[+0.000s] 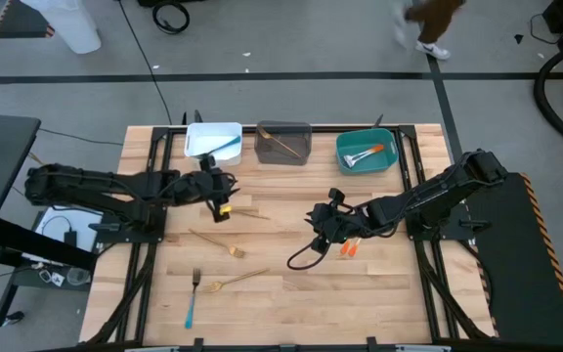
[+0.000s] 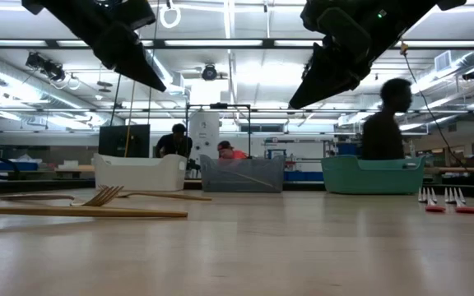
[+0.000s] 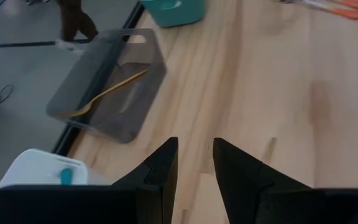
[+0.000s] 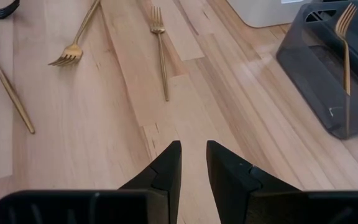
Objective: Sort silverware by color (type)
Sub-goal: Put the top gold fork into the black bin
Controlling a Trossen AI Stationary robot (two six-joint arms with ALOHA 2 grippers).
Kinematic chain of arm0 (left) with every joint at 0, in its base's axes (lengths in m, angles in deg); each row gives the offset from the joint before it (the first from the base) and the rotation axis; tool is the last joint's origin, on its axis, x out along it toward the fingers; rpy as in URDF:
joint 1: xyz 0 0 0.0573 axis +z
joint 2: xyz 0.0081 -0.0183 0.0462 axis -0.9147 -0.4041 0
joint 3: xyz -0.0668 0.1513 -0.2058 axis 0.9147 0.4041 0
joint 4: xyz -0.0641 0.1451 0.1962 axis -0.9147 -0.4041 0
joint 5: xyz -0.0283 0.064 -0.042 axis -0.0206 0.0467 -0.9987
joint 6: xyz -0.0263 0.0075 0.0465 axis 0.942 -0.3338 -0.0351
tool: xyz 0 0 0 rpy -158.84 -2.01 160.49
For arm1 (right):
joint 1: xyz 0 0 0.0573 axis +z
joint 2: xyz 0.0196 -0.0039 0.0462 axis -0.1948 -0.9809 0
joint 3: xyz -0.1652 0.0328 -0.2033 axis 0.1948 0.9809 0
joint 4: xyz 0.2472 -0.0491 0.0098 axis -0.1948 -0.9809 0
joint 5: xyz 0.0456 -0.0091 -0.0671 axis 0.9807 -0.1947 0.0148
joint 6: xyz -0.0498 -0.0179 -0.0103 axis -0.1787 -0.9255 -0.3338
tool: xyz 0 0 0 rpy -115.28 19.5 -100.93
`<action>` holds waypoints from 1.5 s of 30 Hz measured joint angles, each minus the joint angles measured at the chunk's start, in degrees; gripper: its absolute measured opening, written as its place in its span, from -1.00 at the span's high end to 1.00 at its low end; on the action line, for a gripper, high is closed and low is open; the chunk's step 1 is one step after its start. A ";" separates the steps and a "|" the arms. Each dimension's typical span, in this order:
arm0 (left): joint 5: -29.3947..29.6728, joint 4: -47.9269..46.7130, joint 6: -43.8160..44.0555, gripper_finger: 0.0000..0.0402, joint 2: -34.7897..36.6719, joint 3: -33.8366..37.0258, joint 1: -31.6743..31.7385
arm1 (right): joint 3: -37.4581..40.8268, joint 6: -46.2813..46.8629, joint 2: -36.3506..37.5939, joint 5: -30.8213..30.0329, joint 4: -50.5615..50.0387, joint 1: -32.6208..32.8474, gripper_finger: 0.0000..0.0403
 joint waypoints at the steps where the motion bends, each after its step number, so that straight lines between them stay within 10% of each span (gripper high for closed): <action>1: -0.01 0.00 0.05 0.45 0.00 0.00 -0.54 | 0.00 -0.02 0.00 0.01 0.00 -0.02 0.57; 24: -5.31 4.48 7.12 0.45 -9.93 0.02 -9.76 | 0.00 -1.67 -1.47 0.01 3.61 -0.02 0.57; 45: -15.48 0.77 11.38 0.45 -21.08 0.00 -3.31 | 0.04 -1.93 -1.66 1.50 8.48 1.34 0.57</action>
